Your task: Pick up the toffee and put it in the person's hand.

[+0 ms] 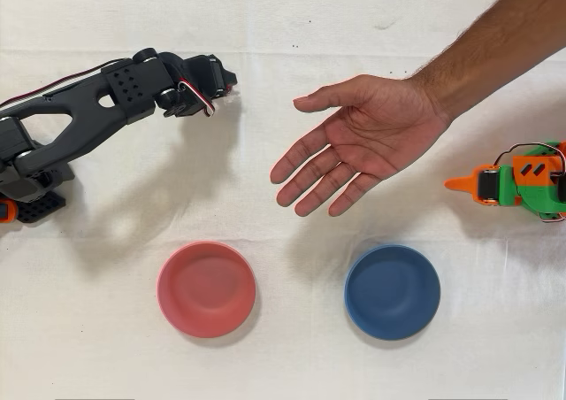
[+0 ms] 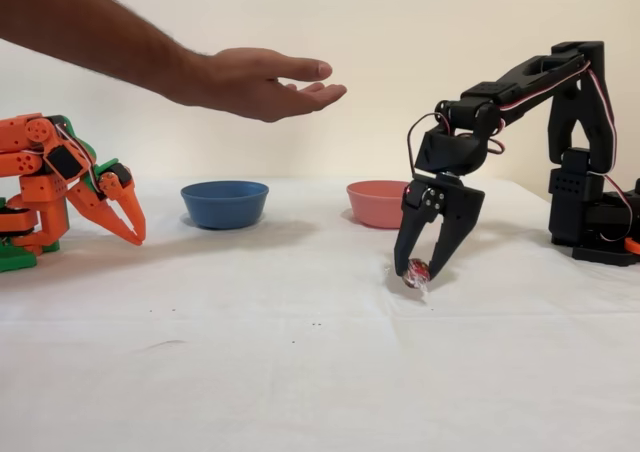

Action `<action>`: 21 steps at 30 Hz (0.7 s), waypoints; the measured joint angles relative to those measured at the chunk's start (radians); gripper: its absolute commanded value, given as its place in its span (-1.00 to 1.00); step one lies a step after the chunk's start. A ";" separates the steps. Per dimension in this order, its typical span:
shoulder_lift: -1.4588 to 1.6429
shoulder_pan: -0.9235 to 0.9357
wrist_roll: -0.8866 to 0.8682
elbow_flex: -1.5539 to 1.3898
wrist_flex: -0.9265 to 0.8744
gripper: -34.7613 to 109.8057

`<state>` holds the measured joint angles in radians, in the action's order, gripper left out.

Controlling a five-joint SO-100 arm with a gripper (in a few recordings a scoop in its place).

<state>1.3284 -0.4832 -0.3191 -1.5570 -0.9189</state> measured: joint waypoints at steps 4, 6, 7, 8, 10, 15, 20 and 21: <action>0.052 0.028 0.020 0.011 -0.015 -0.33; 0.080 0.044 0.038 0.023 -0.031 -0.33; 0.092 0.055 0.046 0.028 -0.040 -0.33; 0.109 0.067 0.049 0.029 -0.046 -0.33; 0.135 0.089 0.057 0.044 -0.060 -0.33; 0.190 0.150 0.086 0.072 -0.074 -0.33; 0.242 0.204 0.087 0.075 -0.074 -0.32; 0.253 0.215 0.087 0.077 -0.074 -0.32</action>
<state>1.5815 -0.2684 -0.2316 -1.4803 -0.9925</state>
